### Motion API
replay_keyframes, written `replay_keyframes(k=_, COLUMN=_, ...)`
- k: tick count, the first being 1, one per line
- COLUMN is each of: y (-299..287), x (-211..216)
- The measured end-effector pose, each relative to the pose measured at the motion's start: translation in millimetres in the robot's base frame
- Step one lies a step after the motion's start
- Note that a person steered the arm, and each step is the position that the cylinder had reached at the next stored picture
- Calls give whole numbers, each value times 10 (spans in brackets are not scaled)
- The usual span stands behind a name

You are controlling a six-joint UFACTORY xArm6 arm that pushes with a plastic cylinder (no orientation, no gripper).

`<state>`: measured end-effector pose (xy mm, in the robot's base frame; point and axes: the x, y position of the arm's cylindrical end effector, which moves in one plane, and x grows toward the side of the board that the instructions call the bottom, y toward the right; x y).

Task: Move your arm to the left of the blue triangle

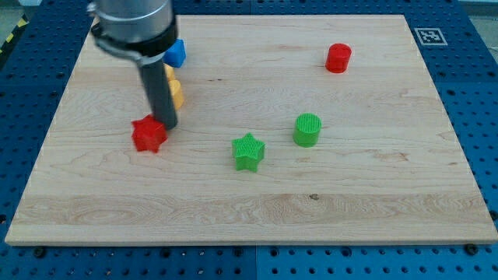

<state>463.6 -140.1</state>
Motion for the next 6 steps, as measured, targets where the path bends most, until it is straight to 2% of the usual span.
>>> replay_keyframes(k=2, y=-651, x=4)
replay_keyframes(k=3, y=-667, x=-243)
replay_keyframes(k=4, y=-353, x=-533)
replay_keyframes(k=6, y=-726, x=-1185)
